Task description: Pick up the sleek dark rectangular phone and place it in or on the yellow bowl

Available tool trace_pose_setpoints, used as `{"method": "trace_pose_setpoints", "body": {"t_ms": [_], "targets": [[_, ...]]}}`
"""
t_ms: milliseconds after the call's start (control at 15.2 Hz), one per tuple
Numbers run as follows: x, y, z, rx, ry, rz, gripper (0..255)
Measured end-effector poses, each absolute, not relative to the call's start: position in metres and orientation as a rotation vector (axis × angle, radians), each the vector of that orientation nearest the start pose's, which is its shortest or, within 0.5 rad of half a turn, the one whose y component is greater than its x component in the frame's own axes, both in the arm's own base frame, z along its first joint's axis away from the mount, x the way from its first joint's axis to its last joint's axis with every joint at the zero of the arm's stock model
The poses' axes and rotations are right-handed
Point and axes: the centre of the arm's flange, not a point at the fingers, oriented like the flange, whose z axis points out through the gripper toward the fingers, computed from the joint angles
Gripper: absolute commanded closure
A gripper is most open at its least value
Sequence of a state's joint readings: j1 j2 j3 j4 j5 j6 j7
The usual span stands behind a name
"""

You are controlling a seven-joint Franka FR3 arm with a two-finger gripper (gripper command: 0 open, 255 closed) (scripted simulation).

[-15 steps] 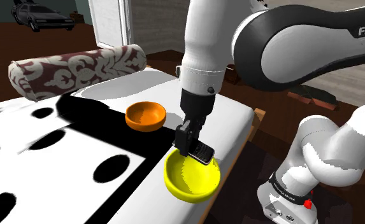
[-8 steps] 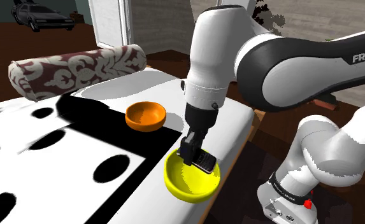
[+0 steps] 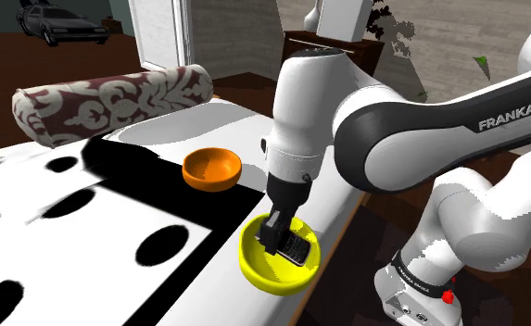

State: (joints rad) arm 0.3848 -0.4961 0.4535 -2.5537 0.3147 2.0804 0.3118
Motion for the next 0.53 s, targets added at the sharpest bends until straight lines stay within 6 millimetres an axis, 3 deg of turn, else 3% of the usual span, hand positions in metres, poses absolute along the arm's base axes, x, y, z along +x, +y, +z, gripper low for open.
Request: {"method": "trace_pose_setpoints", "body": {"t_ms": [396, 462, 528], "targets": [[0.2548, 0.3054, 0.4151, -3.048, -0.493, 0.053, 255], [0.2548, 0.3054, 0.4151, -3.048, -0.493, 0.053, 0], [0.2547, 0.3053, 0.4149, -3.048, -0.493, 0.054, 0]]}}
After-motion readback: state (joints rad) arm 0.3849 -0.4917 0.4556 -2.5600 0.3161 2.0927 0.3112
